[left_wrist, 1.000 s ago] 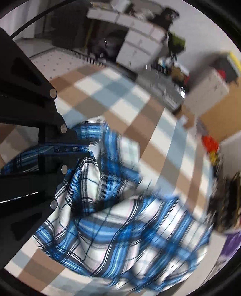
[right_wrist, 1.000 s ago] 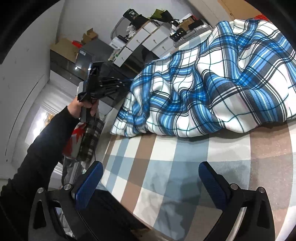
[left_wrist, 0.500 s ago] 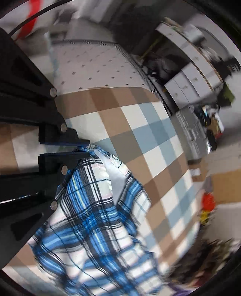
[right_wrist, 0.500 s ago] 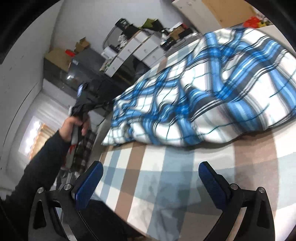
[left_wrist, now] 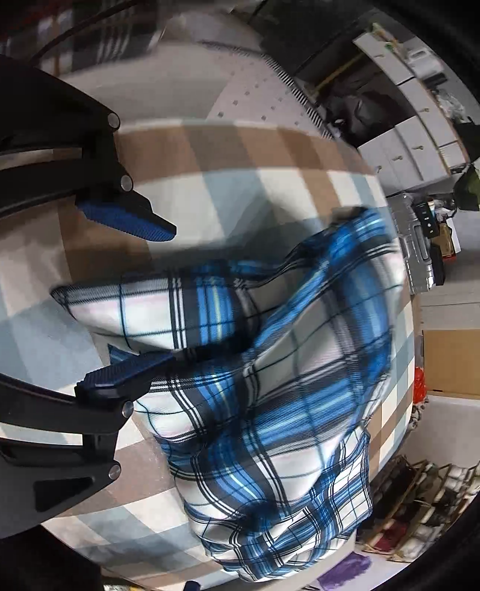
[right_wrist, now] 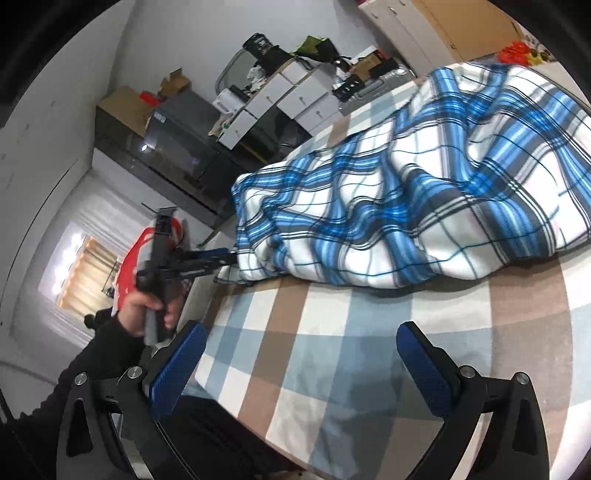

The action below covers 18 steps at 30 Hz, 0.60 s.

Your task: Fold large clothes

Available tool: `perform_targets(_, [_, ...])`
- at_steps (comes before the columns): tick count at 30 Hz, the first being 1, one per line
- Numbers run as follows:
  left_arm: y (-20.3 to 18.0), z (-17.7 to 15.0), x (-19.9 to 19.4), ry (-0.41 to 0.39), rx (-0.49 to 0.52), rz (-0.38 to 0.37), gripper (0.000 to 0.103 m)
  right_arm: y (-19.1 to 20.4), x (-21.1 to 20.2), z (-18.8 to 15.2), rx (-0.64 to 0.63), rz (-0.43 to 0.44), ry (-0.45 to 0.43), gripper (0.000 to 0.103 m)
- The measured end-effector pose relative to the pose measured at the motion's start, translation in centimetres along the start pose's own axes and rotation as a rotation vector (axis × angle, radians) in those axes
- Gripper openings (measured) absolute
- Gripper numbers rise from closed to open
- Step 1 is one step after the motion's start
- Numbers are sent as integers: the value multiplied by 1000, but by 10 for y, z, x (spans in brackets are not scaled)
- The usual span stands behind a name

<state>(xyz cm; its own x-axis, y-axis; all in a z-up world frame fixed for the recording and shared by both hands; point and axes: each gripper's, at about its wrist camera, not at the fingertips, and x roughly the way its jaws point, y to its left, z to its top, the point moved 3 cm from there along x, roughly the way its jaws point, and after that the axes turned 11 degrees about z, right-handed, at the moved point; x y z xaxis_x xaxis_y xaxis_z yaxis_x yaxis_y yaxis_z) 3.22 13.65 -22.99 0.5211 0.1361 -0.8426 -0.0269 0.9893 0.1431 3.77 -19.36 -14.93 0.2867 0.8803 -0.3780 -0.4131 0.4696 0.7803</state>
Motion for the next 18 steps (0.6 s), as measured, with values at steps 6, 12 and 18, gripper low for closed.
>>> perform_targets(6, [-6, 2, 7, -10, -41, -28, 1, -5, -2, -5, -12, -40, 5, 103])
perform_targets(12, [34, -22, -3, -46, -287, -61, 0, -26, -12, 2, 26, -192, -43, 103])
perform_targets(18, [68, -62, -10, -53, -474, -100, 0, -57, -46, 19, 137, -363, -162, 103])
